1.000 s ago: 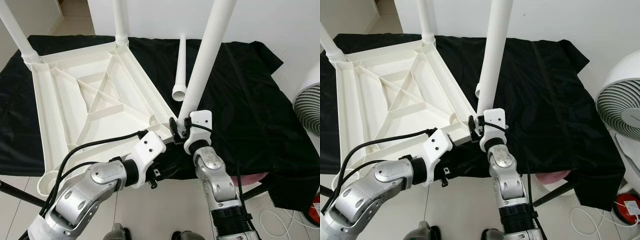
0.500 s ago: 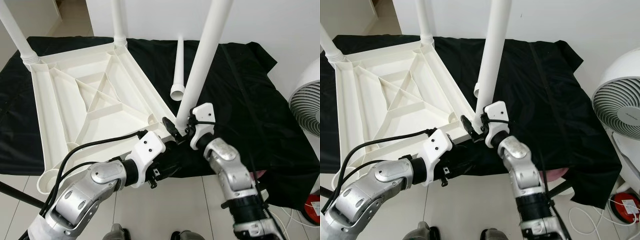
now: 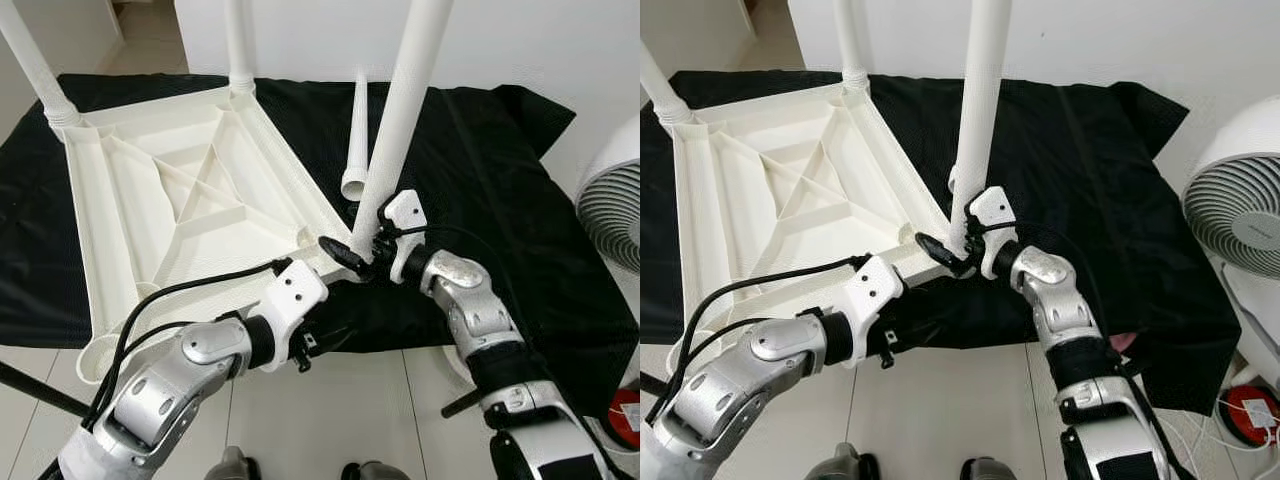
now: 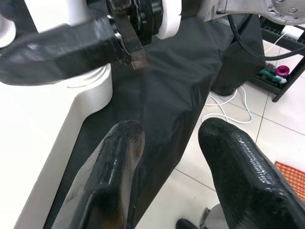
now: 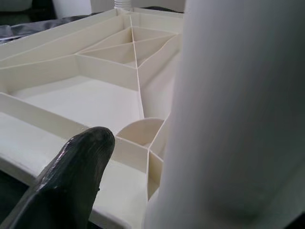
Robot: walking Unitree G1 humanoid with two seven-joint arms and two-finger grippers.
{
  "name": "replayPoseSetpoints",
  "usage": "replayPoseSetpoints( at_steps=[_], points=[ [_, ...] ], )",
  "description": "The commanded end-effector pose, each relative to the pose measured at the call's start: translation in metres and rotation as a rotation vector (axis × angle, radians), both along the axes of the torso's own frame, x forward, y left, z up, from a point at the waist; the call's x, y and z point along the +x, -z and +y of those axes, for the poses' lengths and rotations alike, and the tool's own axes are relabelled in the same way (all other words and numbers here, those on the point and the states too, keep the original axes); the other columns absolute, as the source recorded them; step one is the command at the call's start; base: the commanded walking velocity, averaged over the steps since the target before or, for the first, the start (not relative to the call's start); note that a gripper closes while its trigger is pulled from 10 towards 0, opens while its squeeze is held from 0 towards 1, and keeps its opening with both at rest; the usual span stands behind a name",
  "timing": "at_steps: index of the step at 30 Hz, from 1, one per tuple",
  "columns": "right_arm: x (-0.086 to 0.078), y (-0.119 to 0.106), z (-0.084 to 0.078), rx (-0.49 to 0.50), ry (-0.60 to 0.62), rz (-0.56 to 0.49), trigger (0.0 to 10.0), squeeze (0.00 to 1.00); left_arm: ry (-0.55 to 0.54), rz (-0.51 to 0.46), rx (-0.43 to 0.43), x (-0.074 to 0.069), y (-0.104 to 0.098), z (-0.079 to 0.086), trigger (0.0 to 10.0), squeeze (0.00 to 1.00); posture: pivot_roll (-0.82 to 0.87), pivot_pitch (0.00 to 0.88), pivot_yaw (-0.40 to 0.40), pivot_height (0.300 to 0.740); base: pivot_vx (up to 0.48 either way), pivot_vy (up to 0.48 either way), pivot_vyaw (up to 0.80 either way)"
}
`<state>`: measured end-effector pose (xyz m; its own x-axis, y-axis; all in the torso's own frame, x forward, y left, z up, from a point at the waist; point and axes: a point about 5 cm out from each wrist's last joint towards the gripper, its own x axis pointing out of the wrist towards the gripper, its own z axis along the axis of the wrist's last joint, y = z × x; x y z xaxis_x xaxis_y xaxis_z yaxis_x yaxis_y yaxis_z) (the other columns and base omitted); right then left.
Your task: Building children table
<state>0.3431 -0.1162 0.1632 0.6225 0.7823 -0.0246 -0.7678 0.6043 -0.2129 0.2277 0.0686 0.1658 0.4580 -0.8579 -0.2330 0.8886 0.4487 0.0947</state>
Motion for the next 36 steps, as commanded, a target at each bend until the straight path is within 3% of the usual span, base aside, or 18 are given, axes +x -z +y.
replayPoseSetpoints(
  at_steps=[1, 2, 3, 4, 5, 10, 11, 13, 14, 16, 18, 22, 24, 30, 32, 33, 35, 36],
  points=[
    [0.001, 0.005, 0.003, -0.025, -0.035, 0.011, 8.3, 0.00, 0.003, -0.008, 0.002, -0.001, -0.001, 0.001, 10.0, 0.00, 0.02, 0.089, -0.003, 0.740, 0.000, 0.000, 0.00],
    [0.001, 0.005, 0.003, -0.025, -0.035, 0.011, 8.3, 0.00, 0.003, -0.008, 0.002, -0.001, -0.001, 0.001, 10.0, 0.00, 0.02, 0.089, -0.003, 0.740, 0.000, 0.000, 0.00],
    [0.002, 0.008, 0.002, -0.029, -0.048, 0.020, 1.3, 0.00, 0.004, -0.010, 0.003, -0.001, -0.002, 0.001, 10.0, 0.00, 0.02, 0.091, -0.004, 0.740, 0.000, 0.000, 0.00],
    [0.002, 0.009, 0.002, -0.029, -0.054, 0.024, 1.3, 0.00, 0.005, -0.010, 0.003, -0.001, -0.002, 0.002, 10.0, 0.00, 0.02, 0.091, -0.004, 0.740, 0.000, 0.000, 0.00],
    [0.002, 0.010, 0.001, -0.030, -0.057, 0.025, 0.0, 0.00, 0.004, -0.010, 0.003, -0.001, -0.002, 0.002, 10.0, 0.00, 0.02, 0.091, -0.004, 0.740, 0.000, 0.000, 0.00],
    [0.001, 0.012, -0.001, -0.026, -0.058, 0.029, 0.0, 0.00, 0.005, -0.010, 0.002, -0.002, -0.003, 0.002, 10.0, 0.00, 0.03, 0.090, -0.003, 0.740, 0.000, 0.000, 0.00],
    [0.000, 0.014, -0.003, -0.011, -0.035, 0.037, 5.9, 0.00, 0.007, -0.007, 0.001, -0.002, -0.002, 0.002, 10.0, 0.00, 0.03, 0.090, -0.003, 0.740, 0.000, 0.000, 0.00],
    [0.001, 0.015, -0.004, -0.007, -0.023, 0.038, 5.9, 0.00, 0.007, -0.006, 0.001, -0.002, -0.002, 0.002, 10.0, 0.00, 0.03, 0.090, -0.003, 0.740, 0.000, 0.000, 0.00],
    [0.001, 0.015, -0.004, -0.005, -0.016, 0.038, 10.0, 0.00, 0.007, -0.005, 0.001, -0.002, -0.002, 0.002, 10.0, 0.00, 0.03, 0.090, -0.003, 0.740, 0.000, 0.000, 0.00],
    [0.002, 0.015, -0.005, 0.002, -0.007, 0.035, 10.0, 0.00, 0.007, -0.005, 0.000, -0.002, -0.002, 0.002, 10.0, 0.00, 0.02, 0.098, 0.000, 0.740, 0.000, 0.000, 0.00],
    [0.006, 0.015, -0.009, -0.028, 0.092, 0.021, 10.0, 0.00, 0.006, -0.006, -0.001, -0.002, -0.003, 0.002, 10.0, 0.00, 0.02, 0.102, -0.001, 0.740, 0.000, 0.000, 0.00],
    [0.009, 0.014, -0.013, 0.014, 0.244, 0.048, 10.0, 0.00, 0.004, -0.004, -0.004, -0.001, -0.002, 0.002, 10.0, 0.00, 0.02, 0.107, -0.002, 0.740, 0.000, 0.000, 0.00],
    [0.006, 0.013, -0.012, 0.060, 0.352, 0.068, 10.0, 0.00, 0.004, -0.003, -0.005, -0.002, -0.002, 0.001, 10.0, 0.00, 0.01, 0.104, -0.002, 0.740, 0.000, 0.000, 0.00],
    [0.002, 0.013, -0.008, 0.118, 0.445, 0.085, 10.0, 0.00, 0.008, -0.005, -0.004, -0.002, -0.002, 0.001, 10.0, 0.00, 0.01, 0.099, -0.004, 0.740, 0.000, 0.000, 0.00],
    [-0.004, 0.015, -0.005, 0.152, 0.578, 0.072, 10.0, 0.00, 0.010, -0.006, -0.002, -0.002, -0.002, 0.001, 10.0, 0.00, 0.01, 0.096, -0.005, 0.740, 0.000, 0.000, 0.00],
    [-0.004, 0.015, -0.005, 0.152, 0.578, 0.072, 10.0, 0.00, 0.010, -0.006, -0.002, -0.002, -0.002, 0.001, 10.0, 0.00, 0.01, 0.096, -0.005, 0.740, 0.000, 0.000, 0.00],
    [-0.017, 0.019, 0.006, 0.209, 0.732, 0.077, 10.0, 0.00, 0.015, -0.010, -0.002, -0.001, -0.002, 0.000, 10.0, 0.00, 0.01, 0.086, -0.008, 0.740, 0.000, 0.000, 0.00],
    [-0.017, 0.019, 0.006, 0.209, 0.732, 0.077, 10.0, 0.00, 0.015, -0.010, -0.002, -0.001, -0.002, 0.000, 10.0, 0.00, 0.01, 0.086, -0.008, 0.740, 0.000, 0.000, 0.00]
  ],
)
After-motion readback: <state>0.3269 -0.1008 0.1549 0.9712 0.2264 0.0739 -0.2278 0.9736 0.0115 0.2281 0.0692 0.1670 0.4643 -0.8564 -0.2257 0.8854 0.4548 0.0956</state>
